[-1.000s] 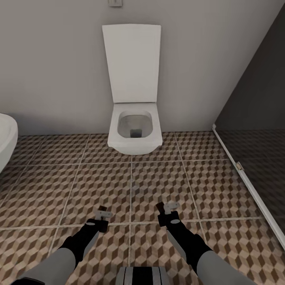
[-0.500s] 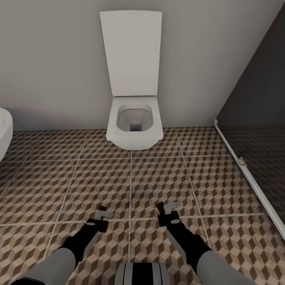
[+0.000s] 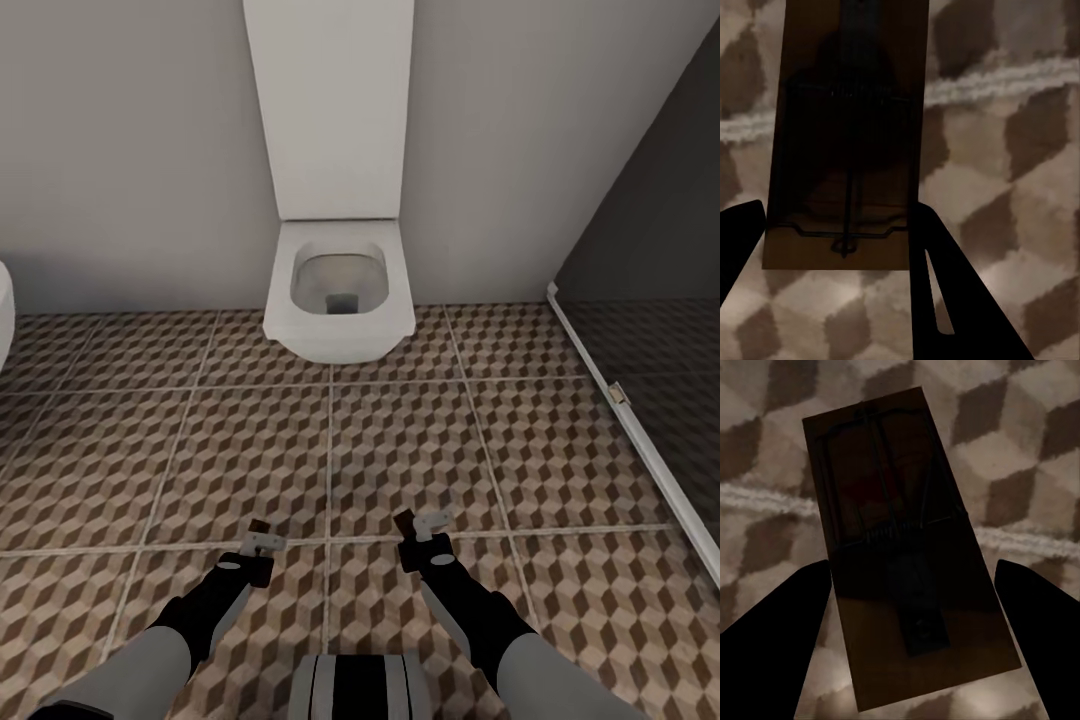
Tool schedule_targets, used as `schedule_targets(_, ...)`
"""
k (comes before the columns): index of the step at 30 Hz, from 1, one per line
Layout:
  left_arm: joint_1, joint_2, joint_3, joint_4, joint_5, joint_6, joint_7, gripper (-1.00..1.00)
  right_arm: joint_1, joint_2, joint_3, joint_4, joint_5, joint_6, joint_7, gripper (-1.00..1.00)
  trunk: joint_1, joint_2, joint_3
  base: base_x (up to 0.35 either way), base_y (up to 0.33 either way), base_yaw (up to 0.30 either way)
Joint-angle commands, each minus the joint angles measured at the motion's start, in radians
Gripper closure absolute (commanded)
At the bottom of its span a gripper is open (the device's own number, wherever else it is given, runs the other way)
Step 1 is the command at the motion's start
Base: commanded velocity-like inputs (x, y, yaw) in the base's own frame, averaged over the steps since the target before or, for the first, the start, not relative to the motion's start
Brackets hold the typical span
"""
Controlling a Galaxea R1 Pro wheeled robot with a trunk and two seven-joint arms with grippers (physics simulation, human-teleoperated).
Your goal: Take the four mousetraps from the cabinet in the bathroom and place them on the bathroom floor. Make sure all four end up on the same floor surface, and ensure that at least two of them are either under or directly next to the same bathroom sink.
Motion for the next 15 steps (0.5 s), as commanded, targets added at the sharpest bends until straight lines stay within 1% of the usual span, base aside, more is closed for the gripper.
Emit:
schedule_targets(1, 0.000, 0.000, 0.000, 0.000, 0.000, 0.000, 0.000, 1.00, 0.000, 0.000, 0.000, 0.000, 0.000, 0.000, 0.000, 1.00, 0.000, 0.000, -0.001, 0.000, 0.000, 0.000)
schedule_targets(12, 0.000, -0.003, -0.001, -0.001, 0.000, -0.002, 0.001, 1.00, 0.000, 0.001, 0.000, 0.000, 0.000, 0.000, 0.000, 1.00, 0.000, 0.000, -0.006, 0.001, 0.000, 0.000)
schedule_targets(15, 0.000, -0.004, -0.001, -0.001, 0.000, -0.001, 0.001, 1.00, 0.000, 0.001, 0.000, 0.000, 0.000, 0.000, 0.000, 1.00, 0.000, 0.000, -0.006, 0.101, 0.000, 0.000)
